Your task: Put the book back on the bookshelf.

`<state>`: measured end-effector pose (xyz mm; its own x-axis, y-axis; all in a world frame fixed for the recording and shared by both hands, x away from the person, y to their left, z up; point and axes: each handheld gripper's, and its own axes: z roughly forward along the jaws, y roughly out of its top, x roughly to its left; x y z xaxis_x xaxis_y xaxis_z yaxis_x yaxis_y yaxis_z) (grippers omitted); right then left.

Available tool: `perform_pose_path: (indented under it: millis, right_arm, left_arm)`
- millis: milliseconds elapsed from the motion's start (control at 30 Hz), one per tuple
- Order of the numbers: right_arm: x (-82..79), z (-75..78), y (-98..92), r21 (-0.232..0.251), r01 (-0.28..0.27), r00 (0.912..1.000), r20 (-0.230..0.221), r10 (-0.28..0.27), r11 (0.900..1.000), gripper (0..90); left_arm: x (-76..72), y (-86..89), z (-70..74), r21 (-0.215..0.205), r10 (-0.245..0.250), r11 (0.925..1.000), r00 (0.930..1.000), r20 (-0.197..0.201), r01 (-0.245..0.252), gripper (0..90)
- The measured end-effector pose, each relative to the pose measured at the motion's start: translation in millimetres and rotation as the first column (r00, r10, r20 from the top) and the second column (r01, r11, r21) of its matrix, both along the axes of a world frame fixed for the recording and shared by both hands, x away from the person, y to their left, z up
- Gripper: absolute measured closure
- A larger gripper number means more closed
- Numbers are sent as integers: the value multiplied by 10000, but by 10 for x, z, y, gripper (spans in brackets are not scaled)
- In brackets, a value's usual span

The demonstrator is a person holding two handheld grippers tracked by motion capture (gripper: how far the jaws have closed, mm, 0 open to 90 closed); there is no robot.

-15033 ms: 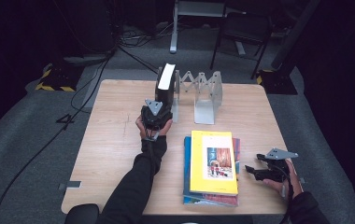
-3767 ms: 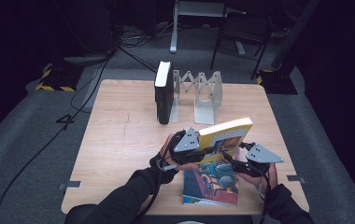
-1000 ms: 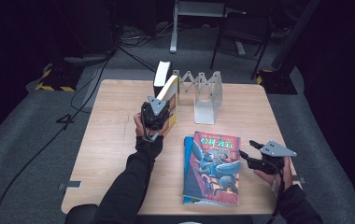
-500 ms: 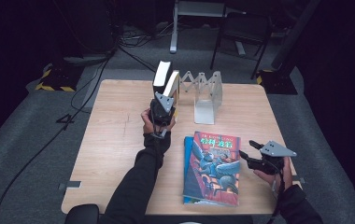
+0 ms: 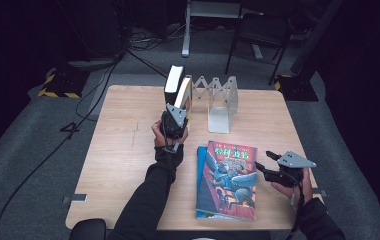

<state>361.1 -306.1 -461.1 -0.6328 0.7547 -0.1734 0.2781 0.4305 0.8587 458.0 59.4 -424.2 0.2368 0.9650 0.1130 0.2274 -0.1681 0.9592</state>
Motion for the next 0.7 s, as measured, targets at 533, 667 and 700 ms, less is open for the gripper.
perform_pose_path:
  millis: [533, 667, 700]
  right_arm:
    - [0, -7, 5, 2, -70, 9999, -138, 70, 10000, 388]
    - [4, -11, 5, 1, -68, 9998, -189, 68, 10000, 386]
    - [4, -11, 5, 3, -67, 9998, -196, 67, 10000, 386]
  left_arm:
    - [-141, 74, -324, 87, -170, 9998, 9969, -765, 177, 641]
    - [-172, 51, -405, 297, -221, 9993, 9970, -735, 244, 715]
    - [-170, 33, -403, 306, -113, 9994, 9972, -741, 136, 720]
